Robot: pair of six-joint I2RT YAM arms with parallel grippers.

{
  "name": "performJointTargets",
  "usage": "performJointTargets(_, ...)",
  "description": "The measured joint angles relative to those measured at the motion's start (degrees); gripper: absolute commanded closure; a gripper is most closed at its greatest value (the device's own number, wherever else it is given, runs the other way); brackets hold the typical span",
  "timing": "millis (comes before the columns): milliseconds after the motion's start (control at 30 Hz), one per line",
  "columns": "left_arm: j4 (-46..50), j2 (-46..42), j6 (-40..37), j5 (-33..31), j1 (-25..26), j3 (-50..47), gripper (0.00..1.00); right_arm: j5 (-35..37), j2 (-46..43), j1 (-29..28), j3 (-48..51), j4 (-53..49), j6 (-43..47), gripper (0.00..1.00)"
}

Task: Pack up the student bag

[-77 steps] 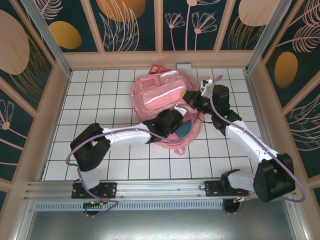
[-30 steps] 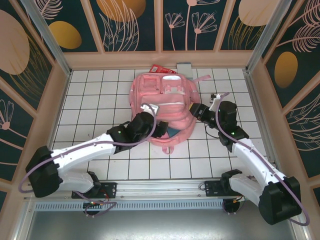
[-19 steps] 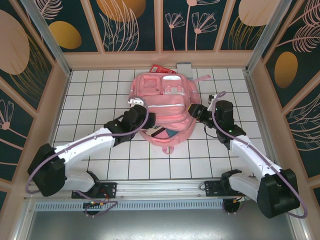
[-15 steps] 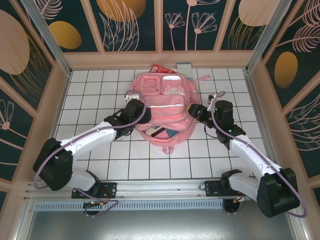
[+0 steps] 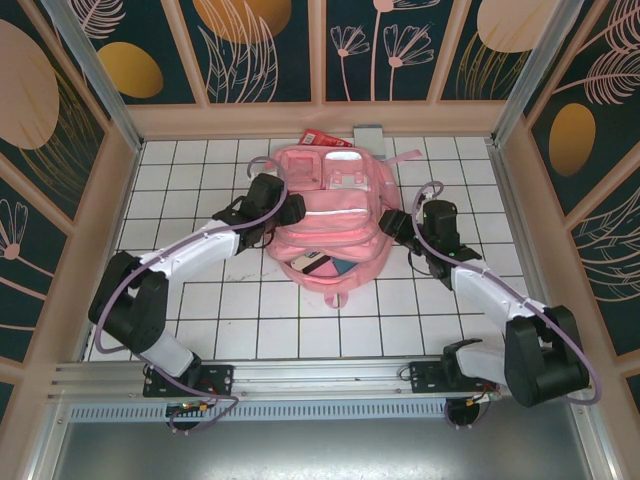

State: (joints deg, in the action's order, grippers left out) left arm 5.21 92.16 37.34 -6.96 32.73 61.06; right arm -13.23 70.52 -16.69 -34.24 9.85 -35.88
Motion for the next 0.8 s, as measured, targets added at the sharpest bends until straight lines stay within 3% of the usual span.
performJointTargets(67, -0.2, 1.3, 1.1, 0.6, 0.0, -0.2, 0.81, 0.3, 2.6, 0.6, -0.1, 1.1, 0.0, 0.46)
performJointTargets(133, -0.2, 1.6, 2.1, 0.5, -0.3, -0.8, 1.00, 0.2, 5.8, 0.9, -0.6, 1.8, 0.1, 0.45)
performJointTargets(300, -1.1, -0.9, 4.1, -1.6, -0.3, -3.1, 1.00, -1.2, 12.6, 0.9, -2.9, 3.2, 0.2, 0.45)
performJointTargets(667, 2.1, -22.7, 9.9, -9.7, -0.1, -19.3, 1.00, -4.5, 25.1, -6.5, -14.5, 5.2, 1.1, 0.46)
performJointTargets(800, 3.4, -26.6, 11.7, -10.6, -0.2, -22.1, 1.00, -5.4, 29.6, -8.3, -19.8, 4.8, 1.4, 0.46)
